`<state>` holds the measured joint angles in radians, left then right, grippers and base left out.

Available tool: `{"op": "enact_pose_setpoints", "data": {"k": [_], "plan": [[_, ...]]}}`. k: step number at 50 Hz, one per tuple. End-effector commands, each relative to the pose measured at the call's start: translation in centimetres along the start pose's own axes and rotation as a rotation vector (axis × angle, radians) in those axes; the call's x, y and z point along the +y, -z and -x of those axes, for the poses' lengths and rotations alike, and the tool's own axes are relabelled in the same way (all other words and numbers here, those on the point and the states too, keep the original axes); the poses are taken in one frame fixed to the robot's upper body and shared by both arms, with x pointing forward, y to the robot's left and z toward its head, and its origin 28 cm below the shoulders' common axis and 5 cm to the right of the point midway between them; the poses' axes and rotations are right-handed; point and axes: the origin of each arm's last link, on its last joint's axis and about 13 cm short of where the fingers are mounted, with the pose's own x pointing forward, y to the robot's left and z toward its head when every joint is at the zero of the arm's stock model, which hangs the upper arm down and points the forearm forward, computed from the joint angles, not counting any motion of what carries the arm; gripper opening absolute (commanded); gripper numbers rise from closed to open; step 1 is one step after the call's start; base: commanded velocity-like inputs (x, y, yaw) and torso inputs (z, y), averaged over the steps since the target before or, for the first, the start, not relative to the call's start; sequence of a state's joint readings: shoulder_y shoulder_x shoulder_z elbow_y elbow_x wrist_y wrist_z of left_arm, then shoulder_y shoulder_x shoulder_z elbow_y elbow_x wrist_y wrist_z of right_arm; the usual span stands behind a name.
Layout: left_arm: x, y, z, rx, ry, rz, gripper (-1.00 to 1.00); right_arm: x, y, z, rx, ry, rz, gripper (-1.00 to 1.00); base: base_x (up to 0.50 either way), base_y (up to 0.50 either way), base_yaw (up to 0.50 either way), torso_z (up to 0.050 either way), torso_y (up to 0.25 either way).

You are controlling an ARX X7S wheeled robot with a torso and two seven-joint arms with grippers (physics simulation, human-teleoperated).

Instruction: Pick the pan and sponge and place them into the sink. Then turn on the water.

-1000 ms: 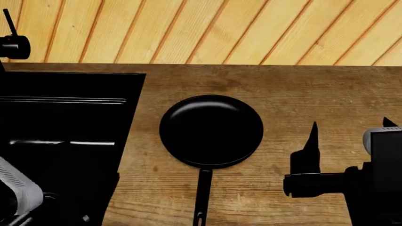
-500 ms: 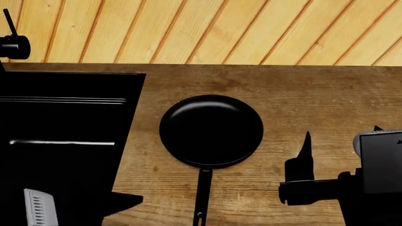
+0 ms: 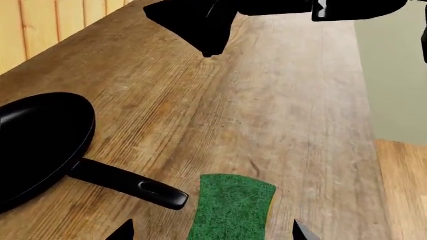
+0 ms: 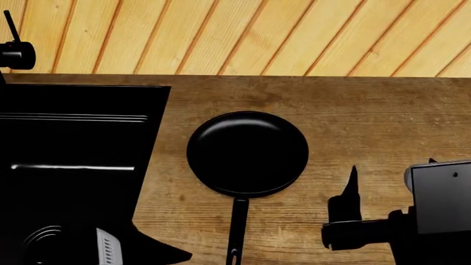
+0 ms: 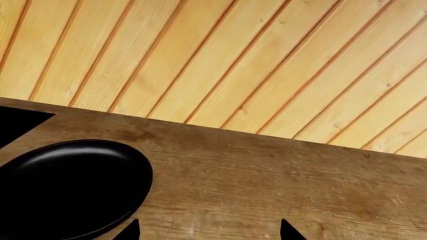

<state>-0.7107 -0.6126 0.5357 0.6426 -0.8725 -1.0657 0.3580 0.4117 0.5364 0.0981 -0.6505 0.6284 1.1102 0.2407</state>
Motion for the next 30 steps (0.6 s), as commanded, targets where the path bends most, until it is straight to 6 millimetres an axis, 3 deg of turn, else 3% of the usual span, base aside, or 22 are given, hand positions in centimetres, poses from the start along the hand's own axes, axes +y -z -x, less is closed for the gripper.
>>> {"op": "enact_pose_setpoints", "data": {"k": [1,12,30], "plan": [[0.7,0.7,-1.0,0.056,0.024,-0.005,1.00,0.3,0.4,-0.1,0.013,-0.010,-0.002,1.00,0.00,0.00,0.00,0.000,0.000],[1.6,1.1,-3.0,0.097,0.048,-0.012,1.00,0.2,0.8,0.1,0.019,-0.006,-0.006,1.00,0.00,0.00,0.00,0.000,0.000],[1.5,1.7,-4.6,0.127,0.117,-0.013,1.00,0.3,1.1,-0.1,0.020,-0.018,-0.017,1.00,0.00,0.00,0.00,0.000,0.000]]}}
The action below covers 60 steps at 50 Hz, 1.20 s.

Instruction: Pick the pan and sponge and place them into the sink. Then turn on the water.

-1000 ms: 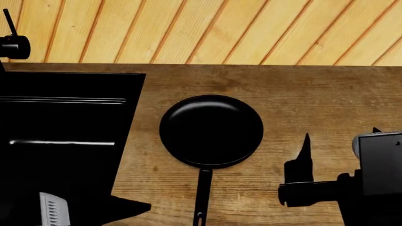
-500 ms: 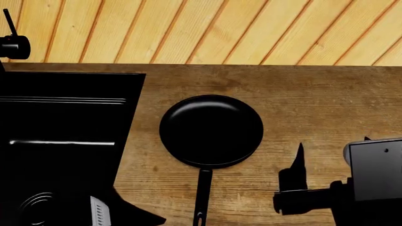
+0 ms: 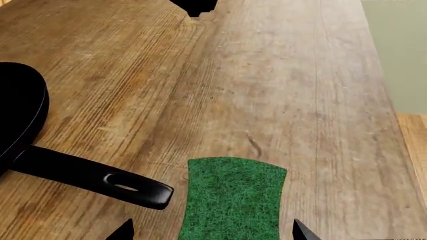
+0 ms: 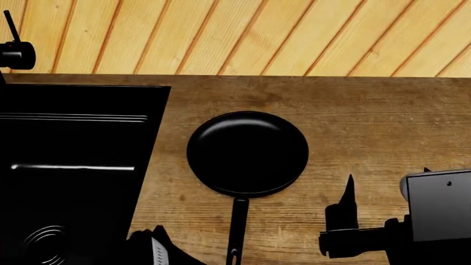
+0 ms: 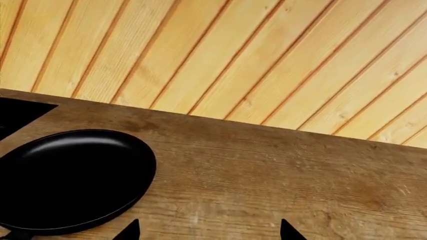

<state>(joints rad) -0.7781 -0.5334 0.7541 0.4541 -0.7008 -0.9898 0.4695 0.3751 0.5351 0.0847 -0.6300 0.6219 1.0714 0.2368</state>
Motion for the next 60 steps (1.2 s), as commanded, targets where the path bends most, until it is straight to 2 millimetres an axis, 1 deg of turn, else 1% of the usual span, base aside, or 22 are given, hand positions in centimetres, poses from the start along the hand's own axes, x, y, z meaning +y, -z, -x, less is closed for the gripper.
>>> {"op": "enact_pose_setpoints", "data": {"k": [1,21,22,29,33,38,41,45,47,48,49,52,54,57,60], "plan": [[0.1,0.5,-1.2,0.025,0.036,0.000,1.00,0.1,0.1,-0.1,0.000,-0.009,-0.009,1.00,0.00,0.00,0.00,0.000,0.000],[-0.7,0.9,-1.6,0.057,0.079,0.017,1.00,0.3,0.8,0.1,0.010,-0.008,-0.016,1.00,0.00,0.00,0.00,0.000,0.000],[-0.8,1.0,-1.6,0.055,0.085,0.018,-1.00,0.3,1.0,0.0,0.012,-0.007,-0.017,1.00,0.00,0.00,0.00,0.000,0.000],[-1.0,0.8,-1.8,0.045,0.073,0.002,-1.00,0.1,0.8,-0.1,0.010,0.000,-0.022,1.00,0.00,0.00,0.00,0.000,0.000],[-1.5,0.6,-1.6,0.042,0.082,-0.017,-1.00,0.2,0.9,-0.1,0.009,-0.002,-0.022,1.00,0.00,0.00,0.00,0.000,0.000],[-1.8,0.1,-1.4,0.031,0.071,-0.052,-1.00,0.3,0.8,-0.2,0.009,0.003,-0.023,1.00,0.00,0.00,0.00,0.000,0.000],[-1.9,-0.3,-1.2,0.020,0.048,-0.080,-1.00,0.1,0.6,-0.5,0.018,0.038,-0.034,1.00,0.00,0.00,0.00,0.000,0.000],[-1.8,-1.1,-0.5,-0.014,0.024,-0.074,-1.00,0.1,0.6,-1.0,0.048,0.071,-0.005,1.00,0.00,0.00,0.00,0.000,0.000],[-1.8,-1.3,0.0,-0.026,0.006,-0.079,-1.00,0.2,0.4,-1.1,0.043,0.070,-0.044,1.00,0.00,0.00,0.00,0.000,0.000],[-1.8,-1.4,0.4,-0.031,-0.038,-0.072,-1.00,0.2,0.0,-1.0,0.032,0.065,-0.040,1.00,0.00,0.00,0.00,0.000,0.000],[-1.7,-1.5,0.3,-0.029,-0.065,-0.056,-1.00,0.3,-0.3,-1.1,0.029,0.054,-0.059,1.00,0.00,0.00,0.00,0.000,0.000],[-2.3,-1.7,1.3,-0.044,-0.054,-0.072,-1.00,0.2,-0.6,-1.3,0.042,0.070,-0.046,1.00,0.00,0.00,0.00,0.000,0.000],[-2.4,-2.0,1.5,-0.059,-0.068,-0.080,-1.00,0.2,-0.7,-1.4,0.044,0.070,-0.051,1.00,0.00,0.00,0.00,0.000,0.000],[-3.1,-2.5,2.6,-0.089,-0.090,-0.093,-1.00,0.1,-0.6,-1.4,0.053,0.080,-0.048,1.00,0.00,0.00,0.00,0.000,0.000],[-3.6,-3.4,3.6,-0.156,-0.095,-0.070,-1.00,0.1,-0.6,-1.5,0.067,0.081,-0.044,1.00,0.00,0.00,0.00,0.000,0.000]]}}
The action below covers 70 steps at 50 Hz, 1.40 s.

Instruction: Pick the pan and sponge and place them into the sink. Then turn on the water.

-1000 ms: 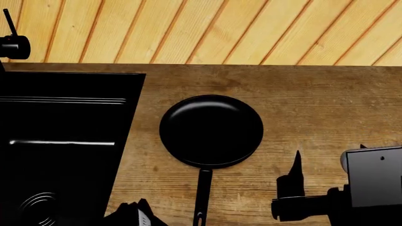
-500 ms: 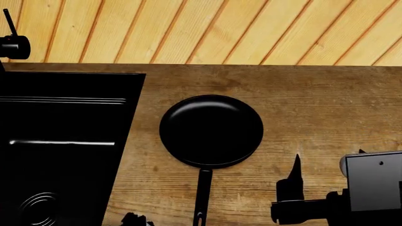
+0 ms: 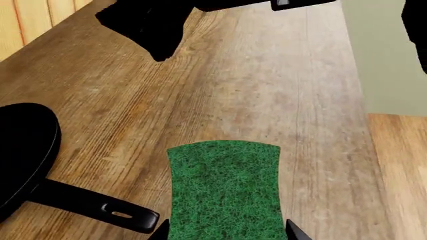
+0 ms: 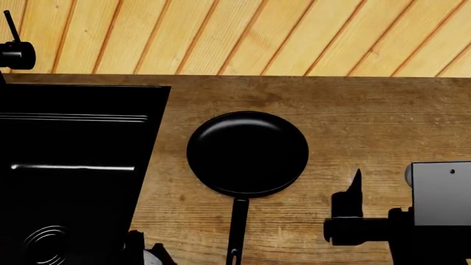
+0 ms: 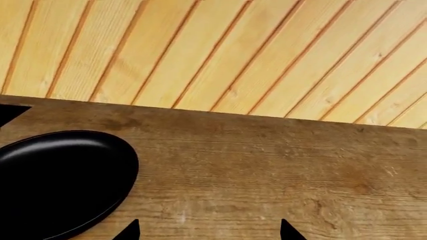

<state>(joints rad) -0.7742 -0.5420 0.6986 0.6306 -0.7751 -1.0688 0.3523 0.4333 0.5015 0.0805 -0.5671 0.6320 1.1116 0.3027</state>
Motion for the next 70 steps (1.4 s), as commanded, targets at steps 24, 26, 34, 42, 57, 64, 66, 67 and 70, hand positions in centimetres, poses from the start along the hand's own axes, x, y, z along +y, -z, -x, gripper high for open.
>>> {"op": "enact_pose_setpoints", "data": {"k": [24,26,34,42,57,64,66,67,70], "plan": [[-0.5,-4.6,7.1,-0.190,-0.312,0.026,-1.00,2.6,-2.5,-0.8,0.133,0.036,-0.064,1.00,0.00,0.00,0.00,0.000,0.000],[-0.1,-4.7,7.3,-0.183,-0.359,0.031,-1.00,3.7,-3.1,-0.4,0.196,0.043,-0.025,1.00,0.00,0.00,0.00,0.000,0.000],[1.9,-5.2,7.6,-0.174,-0.551,0.118,-1.00,7.2,-4.3,1.4,0.307,-0.007,0.053,1.00,0.00,0.00,0.00,0.000,0.000],[2.3,-4.9,8.1,-0.161,-0.590,0.145,-1.00,10.1,-5.9,1.9,0.270,-0.108,-0.006,1.00,0.00,0.00,0.00,0.000,0.000],[3.1,-3.9,9.5,-0.162,-0.690,0.212,-1.00,13.5,-6.0,0.1,0.276,-0.139,0.020,1.00,0.00,0.00,0.00,0.000,0.000],[3.2,-3.5,9.5,-0.167,-0.694,0.226,-1.00,14.8,-5.0,-0.4,0.374,-0.156,0.036,1.00,0.00,0.00,0.00,0.000,0.001],[3.3,-3.4,9.5,-0.169,-0.696,0.230,-1.00,15.0,-4.7,-0.8,0.373,-0.142,0.049,1.00,0.00,0.00,0.00,0.000,0.000],[3.2,-3.2,9.6,-0.167,-0.693,0.232,-1.00,15.1,-4.5,-1.2,0.386,-0.148,0.030,1.00,0.00,0.00,0.00,0.000,0.000],[3.3,-3.1,9.4,-0.163,-0.697,0.237,-1.00,15.4,-4.4,-2.0,0.399,-0.147,0.020,1.00,0.00,0.00,0.00,0.000,0.000]]}}
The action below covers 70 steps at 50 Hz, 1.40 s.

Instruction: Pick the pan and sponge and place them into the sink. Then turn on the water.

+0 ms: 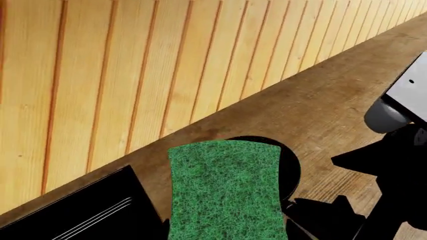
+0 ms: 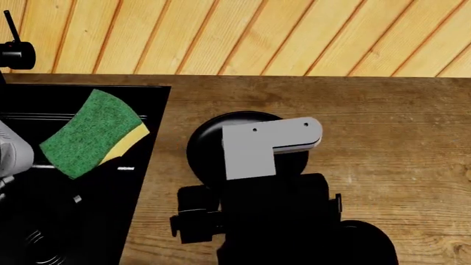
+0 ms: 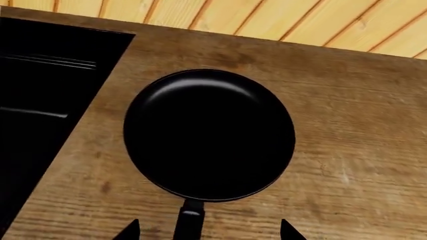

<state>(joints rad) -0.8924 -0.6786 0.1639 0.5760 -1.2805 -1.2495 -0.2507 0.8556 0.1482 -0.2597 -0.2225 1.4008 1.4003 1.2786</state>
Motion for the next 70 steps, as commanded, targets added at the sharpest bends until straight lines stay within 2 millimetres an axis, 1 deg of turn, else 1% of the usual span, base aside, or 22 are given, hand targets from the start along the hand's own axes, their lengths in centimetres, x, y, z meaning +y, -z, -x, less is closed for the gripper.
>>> {"op": "enact_pose_setpoints", "data": {"k": [1,9,12,13,20,25,33,37,42,43,44,51,54,55,56,57,59,60,62,65,69,70], "plan": [[0.4,0.4,0.0,0.006,-0.031,0.026,-1.00,1.4,0.2,-2.2,0.065,-0.003,-0.005,1.00,0.00,0.00,0.00,0.000,0.000],[0.4,1.1,-0.2,0.014,-0.028,0.034,-1.00,2.0,-0.1,-4.1,0.104,-0.037,-0.056,1.00,0.00,0.00,0.00,0.000,0.000],[0.8,1.2,0.5,0.016,-0.031,0.038,-1.00,1.9,0.2,-4.9,0.120,-0.046,-0.123,1.00,0.00,0.00,0.00,0.000,0.000],[0.8,1.3,0.5,0.017,-0.032,0.039,-1.00,1.8,0.3,-5.1,0.138,-0.020,-0.106,1.00,0.00,0.00,0.00,0.000,0.000],[0.5,1.5,-0.4,0.024,-0.031,0.047,-1.00,1.5,1.0,-6.0,0.171,0.011,-0.146,1.00,0.00,0.00,0.00,0.000,0.000],[0.5,1.6,-0.5,0.027,-0.028,0.050,-1.00,1.5,1.1,-6.2,0.182,0.015,-0.157,1.00,0.00,0.00,0.00,0.000,0.000],[1.3,1.8,1.0,0.025,-0.033,0.058,-1.00,2.0,1.9,-6.6,0.222,0.000,-0.160,1.00,0.00,0.00,0.00,0.000,0.000],[1.3,2.0,1.3,0.025,-0.032,0.060,-1.00,2.2,2.2,-6.7,0.235,-0.007,-0.164,1.00,0.00,0.00,0.00,0.000,0.000],[0.9,2.0,0.0,0.030,-0.031,0.060,-1.00,2.3,2.2,-6.5,0.229,-0.020,-0.190,1.00,0.00,0.00,0.00,0.000,0.000],[0.9,2.0,0.1,0.031,-0.030,0.060,-1.00,2.3,2.2,-6.4,0.207,-0.016,-0.154,-1.00,0.00,0.00,0.00,0.000,0.000],[0.9,2.1,0.2,0.031,-0.028,0.061,-1.00,2.3,2.1,-6.3,0.204,0.016,-0.162,-1.00,0.00,0.00,0.00,0.000,0.000],[1.2,2.3,0.9,0.034,-0.033,0.065,-1.00,2.1,2.0,-6.0,0.191,0.013,-0.175,-1.00,0.00,0.00,0.00,0.000,0.000],[0.9,2.2,0.1,0.035,-0.032,0.064,-1.00,1.9,1.7,-5.9,0.150,0.001,-0.198,-1.00,0.00,0.00,0.00,0.000,0.000],[0.8,2.2,-0.3,0.036,-0.031,0.064,-1.00,1.6,1.4,-5.7,0.093,-0.008,-0.127,-1.00,0.00,0.00,0.00,0.000,0.000],[0.6,2.2,-0.6,0.036,-0.030,0.064,-1.00,1.4,1.1,-5.4,0.087,-0.042,-0.087,-1.00,0.00,0.00,0.00,0.000,0.000],[0.6,2.2,-0.7,0.040,-0.028,0.064,-1.00,1.2,1.0,-5.2,0.083,-0.059,-0.126,-1.00,0.00,0.00,0.00,0.000,0.000],[0.5,2.2,-1.1,0.042,-0.028,0.065,-1.00,0.8,0.9,-5.0,0.081,-0.063,-0.094,-1.00,0.00,0.00,0.00,0.000,0.000],[0.4,2.2,-1.3,0.041,-0.026,0.065,-1.00,0.3,0.9,-4.8,0.058,-0.096,-0.043,-1.00,0.00,0.00,0.00,0.000,0.000],[0.5,2.2,-1.4,0.040,-0.027,0.066,-1.00,-0.9,0.5,-4.6,0.027,-0.188,-0.060,-1.00,0.00,0.00,0.00,0.000,0.005],[0.4,2.4,-1.7,0.043,-0.025,0.069,-1.00,-2.2,0.5,-4.4,-0.011,-0.236,-0.039,-1.00,0.00,0.00,0.00,0.000,0.000],[0.5,2.4,-1.9,0.043,-0.026,0.073,-1.00,-4.6,-0.5,-3.5,-0.035,-0.329,-0.021,-1.00,0.00,0.00,0.00,0.000,0.003],[0.6,2.5,-1.5,0.041,-0.026,0.075,-1.00,-5.2,-0.6,-3.2,-0.021,-0.332,0.046,-1.00,0.00,0.00,0.00,0.000,0.000]]}}
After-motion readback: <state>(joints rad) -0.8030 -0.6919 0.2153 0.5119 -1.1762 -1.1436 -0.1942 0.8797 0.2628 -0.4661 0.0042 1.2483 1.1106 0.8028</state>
